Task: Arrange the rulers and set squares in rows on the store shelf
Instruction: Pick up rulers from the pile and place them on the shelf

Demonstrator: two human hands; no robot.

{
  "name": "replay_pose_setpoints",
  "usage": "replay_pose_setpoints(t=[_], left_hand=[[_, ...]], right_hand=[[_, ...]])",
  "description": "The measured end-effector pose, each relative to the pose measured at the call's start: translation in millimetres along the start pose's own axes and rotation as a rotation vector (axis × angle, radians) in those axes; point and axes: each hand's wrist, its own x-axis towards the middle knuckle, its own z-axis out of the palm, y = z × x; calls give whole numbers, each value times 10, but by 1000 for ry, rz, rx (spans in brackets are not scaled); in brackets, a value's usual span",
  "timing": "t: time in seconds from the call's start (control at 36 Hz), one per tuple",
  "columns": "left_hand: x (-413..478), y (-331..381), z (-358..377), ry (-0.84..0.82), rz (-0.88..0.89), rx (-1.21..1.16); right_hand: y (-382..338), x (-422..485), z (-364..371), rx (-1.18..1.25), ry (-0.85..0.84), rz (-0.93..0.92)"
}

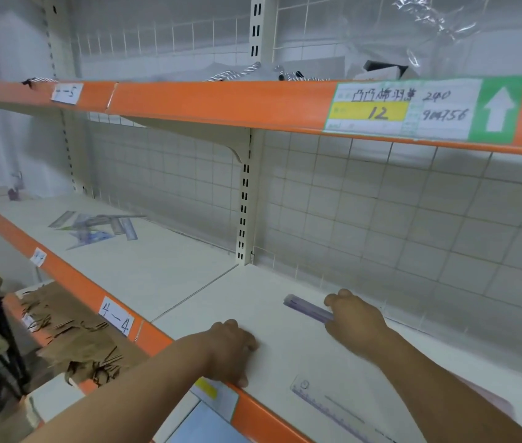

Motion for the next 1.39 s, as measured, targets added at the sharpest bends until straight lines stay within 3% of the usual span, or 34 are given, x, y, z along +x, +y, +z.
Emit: replay_pose_setpoints(t=[0.14, 0.64, 1.0, 1.25, 1.39], left_hand=[[-47, 138, -78, -14, 61, 111], [-92, 485, -32, -19, 201, 190], [-103, 494, -9, -29, 190, 184], [-107, 496, -2, -26, 200, 192], [-99, 488, -1, -25, 199, 188]], right_hand=[[-32, -344, -116, 58, 43, -29], [42, -1504, -186, -2, -335, 120], [-3, -1606, -37, 16, -265, 160], [12, -1563, -59, 58, -302, 203], [-20, -1585, -58, -8, -229, 182]])
